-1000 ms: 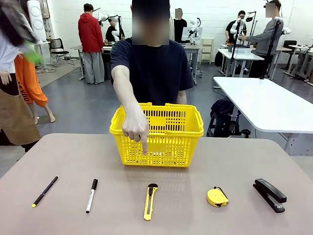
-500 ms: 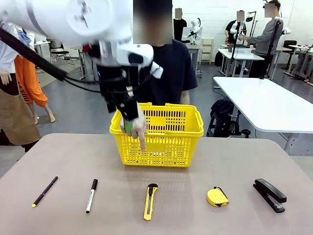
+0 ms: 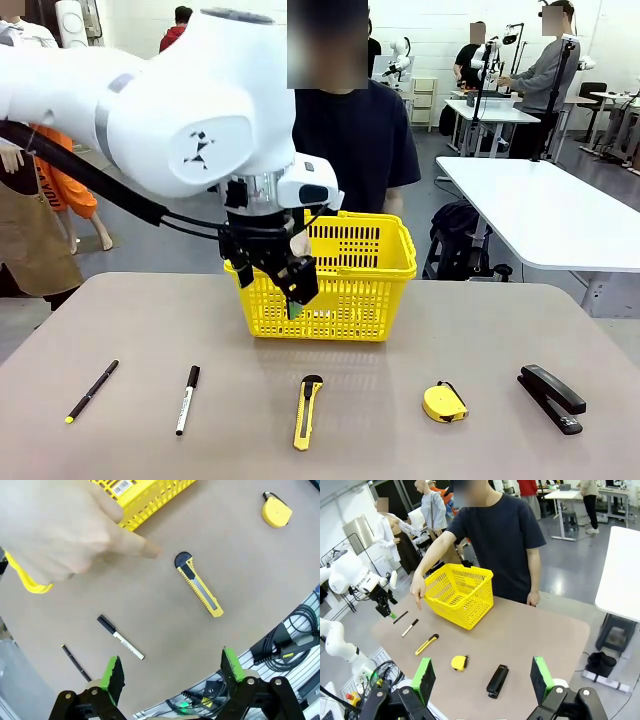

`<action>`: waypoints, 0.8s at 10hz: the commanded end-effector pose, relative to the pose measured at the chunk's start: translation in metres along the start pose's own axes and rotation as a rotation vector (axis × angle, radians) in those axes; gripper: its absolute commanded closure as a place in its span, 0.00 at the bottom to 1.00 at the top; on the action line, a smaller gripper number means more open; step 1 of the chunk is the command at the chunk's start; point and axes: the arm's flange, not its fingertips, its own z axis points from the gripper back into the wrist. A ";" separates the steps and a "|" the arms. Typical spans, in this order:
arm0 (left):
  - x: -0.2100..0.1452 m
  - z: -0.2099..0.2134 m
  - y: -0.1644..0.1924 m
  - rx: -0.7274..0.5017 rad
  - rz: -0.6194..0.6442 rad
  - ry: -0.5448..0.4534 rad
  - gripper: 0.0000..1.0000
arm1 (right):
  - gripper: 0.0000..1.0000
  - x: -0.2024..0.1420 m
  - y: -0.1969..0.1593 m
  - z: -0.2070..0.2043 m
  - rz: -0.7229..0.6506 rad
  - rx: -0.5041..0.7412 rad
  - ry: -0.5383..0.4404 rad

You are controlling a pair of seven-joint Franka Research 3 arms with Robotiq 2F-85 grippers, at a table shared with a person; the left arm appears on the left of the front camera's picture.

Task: Place the items the person wants into the basket.
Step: Pick up the item the person points to and place it in the Market Basket.

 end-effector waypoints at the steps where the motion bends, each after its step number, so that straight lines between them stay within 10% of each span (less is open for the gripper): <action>1: -0.002 -0.015 0.001 0.000 0.000 -0.011 0.00 | 0.00 0.002 0.000 -0.001 0.016 0.014 -0.018; 8: -0.001 -0.009 -0.001 -0.004 -0.002 0.004 0.00 | 0.00 0.002 0.000 -0.001 0.016 0.014 -0.018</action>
